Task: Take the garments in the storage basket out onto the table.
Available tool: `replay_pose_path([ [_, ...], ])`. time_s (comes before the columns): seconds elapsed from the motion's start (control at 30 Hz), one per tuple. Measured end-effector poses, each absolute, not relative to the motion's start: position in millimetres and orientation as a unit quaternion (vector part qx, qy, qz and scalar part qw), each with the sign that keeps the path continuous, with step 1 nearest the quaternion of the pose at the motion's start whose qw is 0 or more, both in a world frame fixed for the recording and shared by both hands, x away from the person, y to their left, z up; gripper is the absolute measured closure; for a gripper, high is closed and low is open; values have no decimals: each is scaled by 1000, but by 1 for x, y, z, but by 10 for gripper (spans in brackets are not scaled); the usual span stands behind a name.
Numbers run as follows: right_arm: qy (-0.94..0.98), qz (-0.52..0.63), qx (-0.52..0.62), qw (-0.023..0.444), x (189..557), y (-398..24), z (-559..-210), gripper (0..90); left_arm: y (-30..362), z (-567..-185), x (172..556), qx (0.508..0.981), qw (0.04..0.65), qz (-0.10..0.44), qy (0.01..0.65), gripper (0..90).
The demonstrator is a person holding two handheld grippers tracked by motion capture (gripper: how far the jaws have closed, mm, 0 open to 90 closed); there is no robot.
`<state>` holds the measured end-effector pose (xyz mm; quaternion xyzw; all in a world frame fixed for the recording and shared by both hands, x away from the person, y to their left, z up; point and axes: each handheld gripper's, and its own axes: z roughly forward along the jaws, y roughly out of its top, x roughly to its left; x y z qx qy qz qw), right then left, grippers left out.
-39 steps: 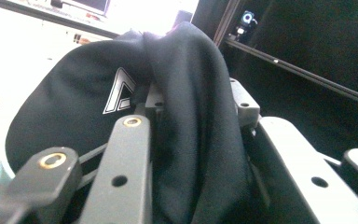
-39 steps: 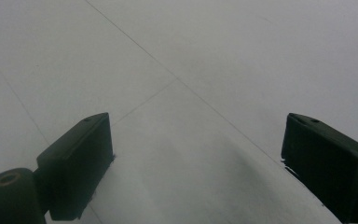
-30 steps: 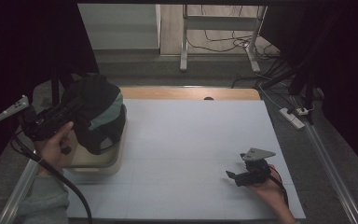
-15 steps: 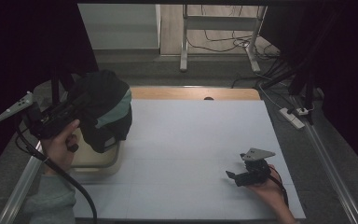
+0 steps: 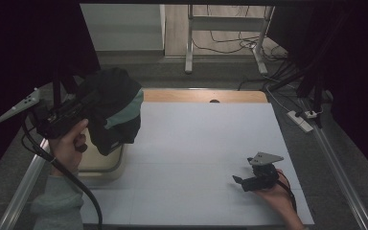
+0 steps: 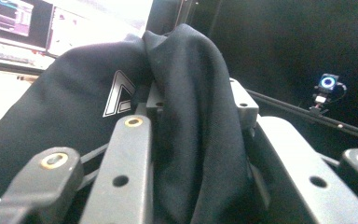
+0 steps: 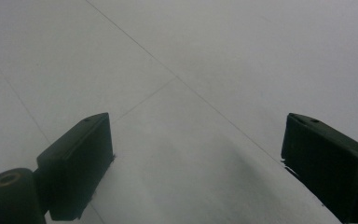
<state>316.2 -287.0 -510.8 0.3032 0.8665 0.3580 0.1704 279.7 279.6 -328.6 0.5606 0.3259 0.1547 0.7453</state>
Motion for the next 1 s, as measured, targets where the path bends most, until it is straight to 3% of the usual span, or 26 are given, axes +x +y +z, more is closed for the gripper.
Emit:
replay_pose_path([
  [0.57, 866, 360, 302, 172, 315, -287, -510, 88, 252, -304, 283, 566, 756, 147, 294, 692],
  [1.0, 863, 365, 302, 176, 315, -288, -509, 89, 213, -312, 299, 592, 750, 101, 278, 692],
])
